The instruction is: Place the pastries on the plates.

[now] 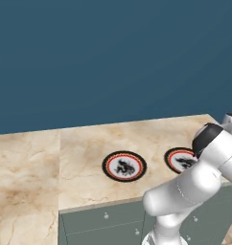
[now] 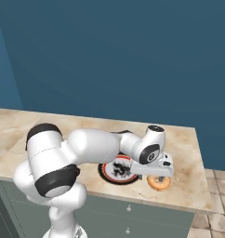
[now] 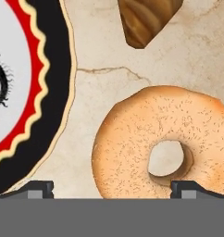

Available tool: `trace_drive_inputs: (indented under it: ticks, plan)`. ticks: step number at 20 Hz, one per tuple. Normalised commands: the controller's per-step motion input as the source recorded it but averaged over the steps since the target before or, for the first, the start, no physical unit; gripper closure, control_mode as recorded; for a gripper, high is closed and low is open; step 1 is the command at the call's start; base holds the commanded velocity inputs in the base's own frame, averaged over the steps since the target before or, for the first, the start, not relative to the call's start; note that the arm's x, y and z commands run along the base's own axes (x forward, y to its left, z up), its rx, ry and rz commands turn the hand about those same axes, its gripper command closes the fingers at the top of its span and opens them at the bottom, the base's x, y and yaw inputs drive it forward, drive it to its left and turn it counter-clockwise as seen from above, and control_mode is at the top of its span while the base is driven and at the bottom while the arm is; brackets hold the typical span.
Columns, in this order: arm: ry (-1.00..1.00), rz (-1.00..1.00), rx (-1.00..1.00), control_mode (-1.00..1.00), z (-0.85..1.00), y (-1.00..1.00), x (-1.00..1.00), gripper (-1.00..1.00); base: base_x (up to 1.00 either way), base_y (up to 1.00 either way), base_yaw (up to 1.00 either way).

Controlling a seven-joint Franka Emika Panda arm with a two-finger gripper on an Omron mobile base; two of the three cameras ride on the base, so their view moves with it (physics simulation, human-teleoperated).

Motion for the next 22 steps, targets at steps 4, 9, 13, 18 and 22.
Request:
trace_drive_inputs:
  ticks: [4,9,13,18,22]
  plan:
    - [0.00,0.00,0.00,-1.00,-0.07,-0.01,0.07,-1.00,0.00,0.00,0.00]
    - [0.00,0.00,0.00,-1.00,-0.13,0.00,0.00,-1.00,0.00,0.00,0.00]
    - [0.00,0.00,0.00,-1.00,-0.14,-0.03,0.00,-1.00,0.00,0.00,0.00]
    - [0.00,0.00,0.00,-1.00,-0.16,-0.01,0.01,-1.00,0.00,0.00,0.00]
    - [0.00,0.00,0.00,-1.00,-0.24,0.00,0.04,-1.00,0.00,0.00,0.00]
